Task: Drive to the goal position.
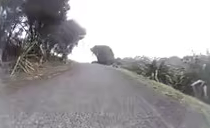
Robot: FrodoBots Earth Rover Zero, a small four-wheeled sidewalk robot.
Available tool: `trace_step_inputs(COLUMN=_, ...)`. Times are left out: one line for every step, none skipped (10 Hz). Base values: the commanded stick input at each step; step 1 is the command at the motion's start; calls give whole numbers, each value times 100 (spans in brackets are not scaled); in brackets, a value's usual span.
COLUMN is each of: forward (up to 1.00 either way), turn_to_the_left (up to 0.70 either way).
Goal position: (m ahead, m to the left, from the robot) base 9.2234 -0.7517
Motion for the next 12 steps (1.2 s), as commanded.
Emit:
trace_step_inputs(forward=100, turn_to_the_left=4)
trace_step_inputs(forward=100, turn_to_the_left=0)
trace_step_inputs(forward=100, turn_to_the_left=6)
trace_step_inputs(forward=100, turn_to_the_left=9)
trace_step_inputs(forward=100, turn_to_the_left=5)
trace_step_inputs(forward=100, turn_to_the_left=26)
trace_step_inputs(forward=100, turn_to_the_left=34)
trace_step_inputs(forward=100, turn_to_the_left=20)
trace_step_inputs(forward=100, turn_to_the_left=6)
trace_step_inputs(forward=100, turn_to_the_left=0)
trace_step_inputs(forward=100, turn_to_the_left=0)
trace_step_inputs(forward=100, turn_to_the_left=0)
